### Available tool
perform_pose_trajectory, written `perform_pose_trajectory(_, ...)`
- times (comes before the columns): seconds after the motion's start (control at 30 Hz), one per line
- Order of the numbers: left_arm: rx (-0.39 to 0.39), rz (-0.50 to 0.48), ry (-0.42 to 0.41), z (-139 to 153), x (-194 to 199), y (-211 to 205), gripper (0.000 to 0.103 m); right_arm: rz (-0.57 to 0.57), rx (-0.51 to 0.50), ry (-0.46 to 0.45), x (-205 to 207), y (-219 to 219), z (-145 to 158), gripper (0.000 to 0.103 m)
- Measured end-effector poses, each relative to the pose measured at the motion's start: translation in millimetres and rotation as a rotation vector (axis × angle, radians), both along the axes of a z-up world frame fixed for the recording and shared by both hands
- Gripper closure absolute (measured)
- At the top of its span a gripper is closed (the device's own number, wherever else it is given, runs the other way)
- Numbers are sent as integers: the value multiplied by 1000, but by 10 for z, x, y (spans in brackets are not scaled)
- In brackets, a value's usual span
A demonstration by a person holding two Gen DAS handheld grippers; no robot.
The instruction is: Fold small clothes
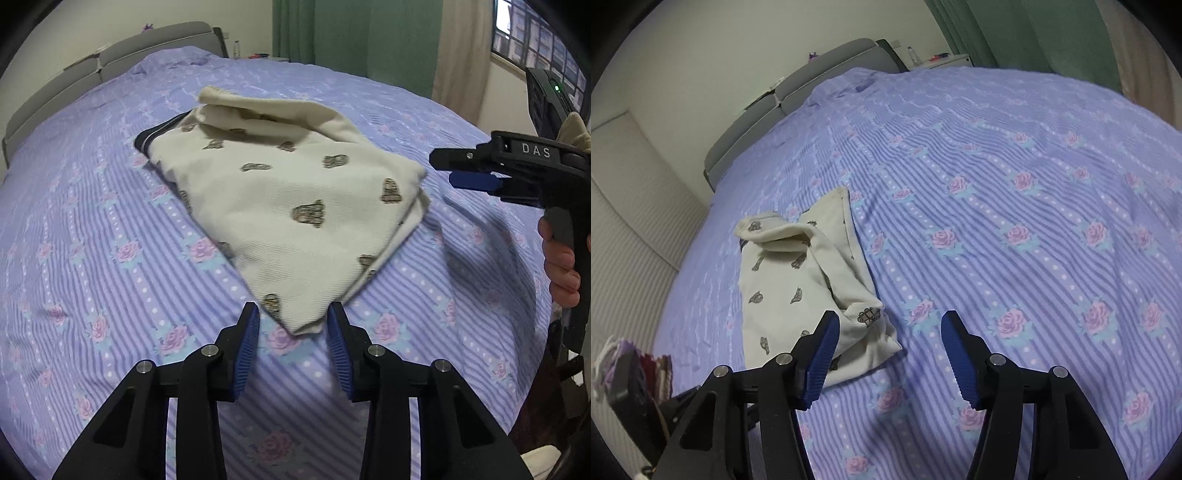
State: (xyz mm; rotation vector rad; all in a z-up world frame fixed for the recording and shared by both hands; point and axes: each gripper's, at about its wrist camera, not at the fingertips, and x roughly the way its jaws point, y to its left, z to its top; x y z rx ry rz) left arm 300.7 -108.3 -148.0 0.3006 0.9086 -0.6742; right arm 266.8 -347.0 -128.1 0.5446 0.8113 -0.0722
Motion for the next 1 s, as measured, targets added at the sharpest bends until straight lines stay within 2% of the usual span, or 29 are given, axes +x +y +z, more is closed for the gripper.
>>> perform_pose_trajectory(0.1, -33, 31, 32, 6, 58, 46, 67, 16, 19, 12, 102, 18, -65, 50)
perform_pose_trajectory(0.13, -43, 42, 38, 15, 65, 55, 67, 17, 18, 26, 144, 29, -95, 55)
perform_pose_trajectory(0.27, -68, 78, 26, 54, 27, 68, 67, 33, 39, 51, 284, 85, -195, 61)
perform_pose_trajectory(0.3, -76, 86, 27, 60, 18, 70, 67, 41, 42, 56, 308, 100, -213, 64)
perform_pose_trajectory(0.33, -83, 92, 24, 74, 14, 77, 67, 50, 44, 62, 327, 118, -223, 72)
perform_pose_trajectory(0.4, -81, 113, 4, 76, -1, 63, 67, 58, 30, 60, 331, 155, -206, 77)
perform_pose_trajectory(0.5, -72, 117, 22, -1, 27, 21, 67, 57, -5, 45, 311, 204, -137, 82)
perform_pose_trajectory(0.53, -69, 124, 25, -20, 34, 8, 70, 61, -17, 50, 317, 221, -124, 88)
perform_pose_trajectory(0.57, -81, 138, 26, -17, 46, 14, 78, 62, -30, 52, 319, 236, -113, 90)
perform_pose_trajectory(0.6, -101, 143, 36, -4, 44, 31, 84, 64, -39, 48, 312, 255, -90, 90)
perform_pose_trajectory(0.7, -134, 168, 21, 80, -13, 84, 91, 58, -52, 15, 221, 286, 37, 91)
perform_pose_trajectory(0.83, -180, 212, 19, 168, -66, 187, 92, 51, -47, -37, 56, 287, 205, 92)
perform_pose_trajectory(1.0, -207, 289, 76, 80, -42, 360, 92, 47, -63, -3, -34, 334, 137, 92)
